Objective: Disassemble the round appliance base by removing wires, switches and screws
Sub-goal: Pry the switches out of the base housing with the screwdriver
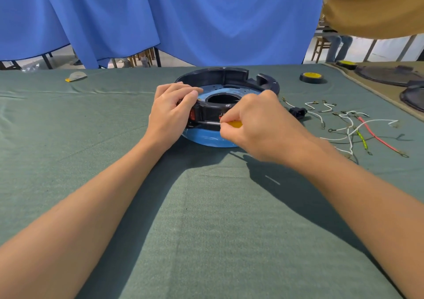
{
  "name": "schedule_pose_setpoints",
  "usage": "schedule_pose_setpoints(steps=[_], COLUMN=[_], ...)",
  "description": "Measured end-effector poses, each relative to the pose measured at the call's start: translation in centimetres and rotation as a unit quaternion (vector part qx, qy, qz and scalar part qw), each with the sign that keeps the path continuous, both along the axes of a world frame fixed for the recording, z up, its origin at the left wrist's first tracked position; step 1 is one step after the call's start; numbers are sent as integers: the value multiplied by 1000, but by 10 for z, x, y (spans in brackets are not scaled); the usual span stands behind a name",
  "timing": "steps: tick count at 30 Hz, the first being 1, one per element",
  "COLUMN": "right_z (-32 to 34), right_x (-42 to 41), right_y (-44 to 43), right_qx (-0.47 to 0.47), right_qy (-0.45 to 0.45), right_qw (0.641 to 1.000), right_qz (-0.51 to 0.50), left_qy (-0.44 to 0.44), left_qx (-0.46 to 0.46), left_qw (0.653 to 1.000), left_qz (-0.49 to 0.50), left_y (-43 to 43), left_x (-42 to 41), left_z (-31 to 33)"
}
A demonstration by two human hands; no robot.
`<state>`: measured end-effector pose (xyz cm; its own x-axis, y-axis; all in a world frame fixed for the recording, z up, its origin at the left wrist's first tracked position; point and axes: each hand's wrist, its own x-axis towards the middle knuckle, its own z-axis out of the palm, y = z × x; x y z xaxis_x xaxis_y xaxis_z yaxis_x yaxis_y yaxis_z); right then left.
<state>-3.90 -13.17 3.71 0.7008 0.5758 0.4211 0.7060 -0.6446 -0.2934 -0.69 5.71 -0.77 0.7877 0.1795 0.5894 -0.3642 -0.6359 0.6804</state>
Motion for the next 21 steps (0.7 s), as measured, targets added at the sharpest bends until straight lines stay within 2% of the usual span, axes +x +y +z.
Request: schedule_pose_setpoints(steps=[3,7,11,15,16,17,21], right_z=[-1,-13,-21,-22,-21,-21,-11], right_x=[12,20,20,19,17,17,11], right_y=[-8,-12,-10,-9,-9,-10,-16], right_qx=[74,188,302,346,346,339,323], right_qy=[115,272,449,589,593,575,394], right_qw=[991,944,841,730,727,744,860], right_qz=[-3,-7,6,7,7,6,22], left_qy=[9,17,15,0,-3,-4,16], left_qx=[-8,-15,-31,-39,-43,-47,-109], left_qw=[1000,1000,999,999,999,999,994], left_qz=[-11,-14,-36,-29,-22,-15,-23], left_y=[2,5,9,13,13,15,21], left_x=[0,1,2,3,4,5,11], left_z=[2,4,5,1,-1,-2,-5])
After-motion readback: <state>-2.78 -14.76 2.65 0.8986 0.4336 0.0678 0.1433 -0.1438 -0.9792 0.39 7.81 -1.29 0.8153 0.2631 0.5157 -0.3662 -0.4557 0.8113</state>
